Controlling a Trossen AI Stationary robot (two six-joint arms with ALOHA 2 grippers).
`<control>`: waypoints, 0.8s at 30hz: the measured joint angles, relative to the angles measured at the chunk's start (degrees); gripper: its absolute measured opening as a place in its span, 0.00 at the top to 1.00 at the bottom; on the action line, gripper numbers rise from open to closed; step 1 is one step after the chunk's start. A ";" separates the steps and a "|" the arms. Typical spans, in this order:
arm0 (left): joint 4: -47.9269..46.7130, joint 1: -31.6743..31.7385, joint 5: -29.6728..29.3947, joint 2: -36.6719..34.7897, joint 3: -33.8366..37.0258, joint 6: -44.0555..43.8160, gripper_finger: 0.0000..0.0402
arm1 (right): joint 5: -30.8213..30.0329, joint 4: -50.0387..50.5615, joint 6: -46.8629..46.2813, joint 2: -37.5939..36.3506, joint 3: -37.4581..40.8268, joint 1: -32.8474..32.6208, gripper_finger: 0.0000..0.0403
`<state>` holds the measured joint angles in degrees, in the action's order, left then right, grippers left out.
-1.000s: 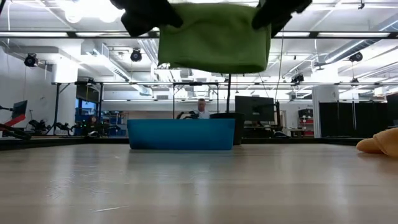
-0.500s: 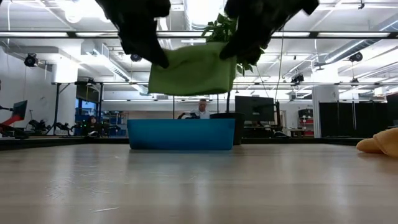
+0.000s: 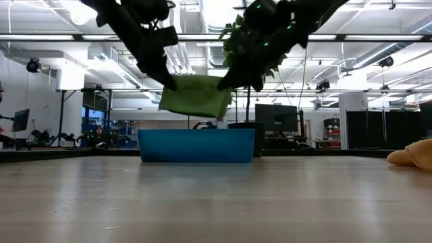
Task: Fold microfiber towels
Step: Put the green microfiber towel into the blue bin
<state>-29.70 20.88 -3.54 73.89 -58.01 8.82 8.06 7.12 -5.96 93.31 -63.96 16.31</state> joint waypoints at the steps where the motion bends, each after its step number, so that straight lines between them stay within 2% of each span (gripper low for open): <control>1: 0.56 1.17 -0.19 0.00 0.32 2.15 0.97 | -0.13 0.21 0.07 1.39 -1.37 0.72 0.96; 5: 2.89 4.11 -2.83 1.33 1.17 13.42 0.97 | -1.23 3.62 4.44 7.42 -8.20 2.96 0.96; 8: 7.88 5.01 -9.14 2.70 2.82 23.04 0.97 | -9.23 9.59 12.01 12.00 -15.00 3.31 0.96; 11: 16.70 6.23 -15.75 3.56 5.94 30.12 0.97 | -18.42 12.80 18.88 15.38 -20.53 3.44 0.96; 16: 32.71 6.89 -23.07 4.45 12.03 37.02 0.97 | -25.44 13.09 23.56 17.98 -25.00 3.86 0.96; 19: 37.73 6.76 -23.11 4.48 16.01 38.13 0.97 | -28.39 12.73 25.72 18.24 -24.71 3.72 0.96; 24: 41.58 6.13 -20.92 4.46 22.74 38.08 0.97 | -27.09 12.85 26.52 19.52 -22.99 3.50 0.96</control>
<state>11.88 27.01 -24.47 78.35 -35.26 46.89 -19.03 19.97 20.55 112.83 -86.95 19.81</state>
